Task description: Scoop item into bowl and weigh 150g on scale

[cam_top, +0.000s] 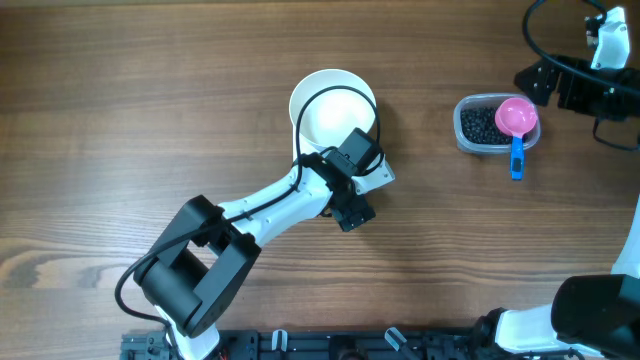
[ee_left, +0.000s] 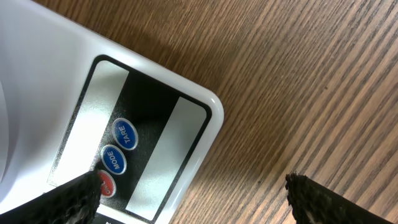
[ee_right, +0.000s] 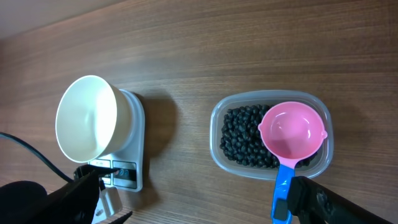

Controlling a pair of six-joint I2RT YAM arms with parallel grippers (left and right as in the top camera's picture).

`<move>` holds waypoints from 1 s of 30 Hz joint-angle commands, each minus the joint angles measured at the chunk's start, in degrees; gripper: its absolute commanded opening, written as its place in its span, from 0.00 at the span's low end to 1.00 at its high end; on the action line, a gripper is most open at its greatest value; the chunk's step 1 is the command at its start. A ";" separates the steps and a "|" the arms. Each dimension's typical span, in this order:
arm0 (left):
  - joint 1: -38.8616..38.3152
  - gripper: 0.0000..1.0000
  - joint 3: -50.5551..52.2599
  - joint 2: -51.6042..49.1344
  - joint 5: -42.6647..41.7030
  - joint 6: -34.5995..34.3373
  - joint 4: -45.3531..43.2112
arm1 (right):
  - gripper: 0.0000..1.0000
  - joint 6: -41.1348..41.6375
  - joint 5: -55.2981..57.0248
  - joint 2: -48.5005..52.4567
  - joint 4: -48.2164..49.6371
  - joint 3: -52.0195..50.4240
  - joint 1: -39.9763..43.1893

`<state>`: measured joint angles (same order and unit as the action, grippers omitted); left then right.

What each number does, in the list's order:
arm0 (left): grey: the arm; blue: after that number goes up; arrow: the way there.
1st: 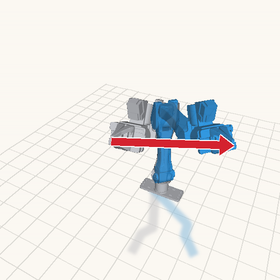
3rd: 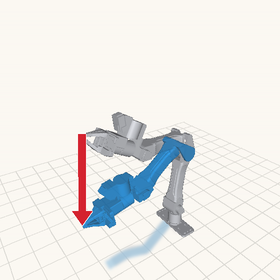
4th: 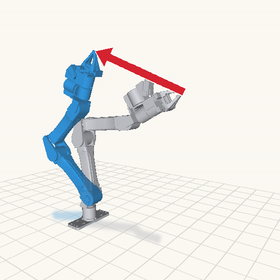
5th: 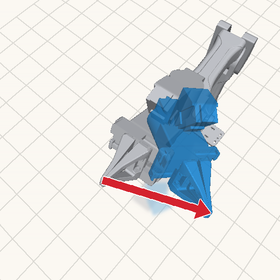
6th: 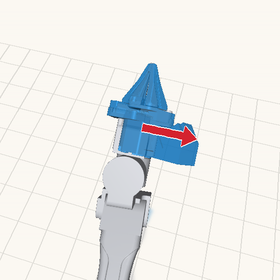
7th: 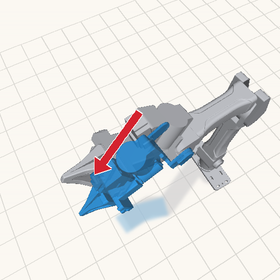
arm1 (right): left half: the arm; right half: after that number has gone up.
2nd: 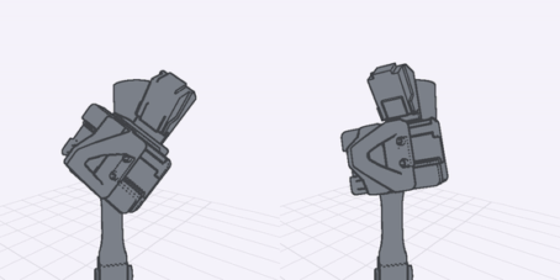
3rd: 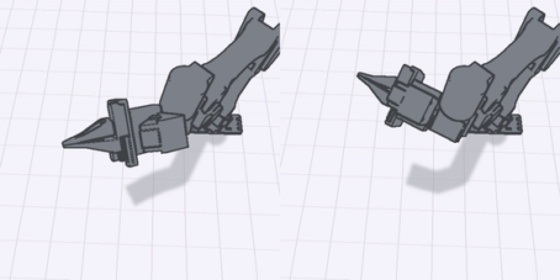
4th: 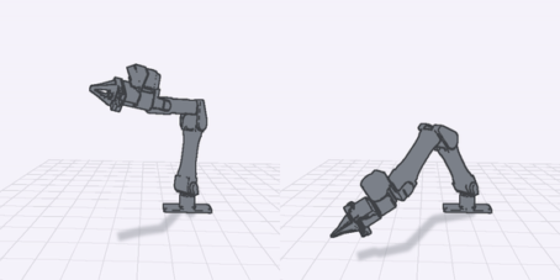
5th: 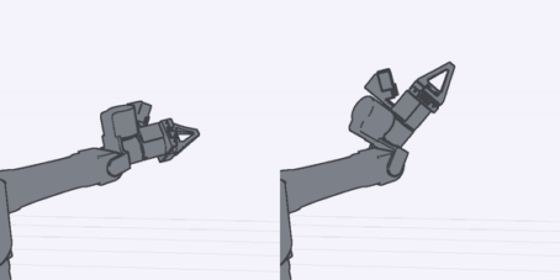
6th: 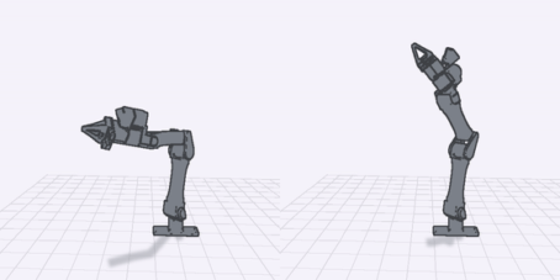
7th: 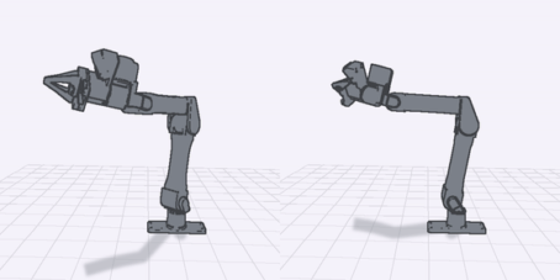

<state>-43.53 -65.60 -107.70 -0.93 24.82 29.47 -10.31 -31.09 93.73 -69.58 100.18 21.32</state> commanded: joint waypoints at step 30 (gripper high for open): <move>-0.07 1.00 0.85 -2.03 -3.56 -2.19 0.74 | 1.00 0.42 -1.33 0.57 0.15 -0.37 -0.09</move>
<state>-43.53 -66.08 -108.22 -1.32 24.80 29.91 -10.31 -31.11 93.73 -69.56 100.18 21.32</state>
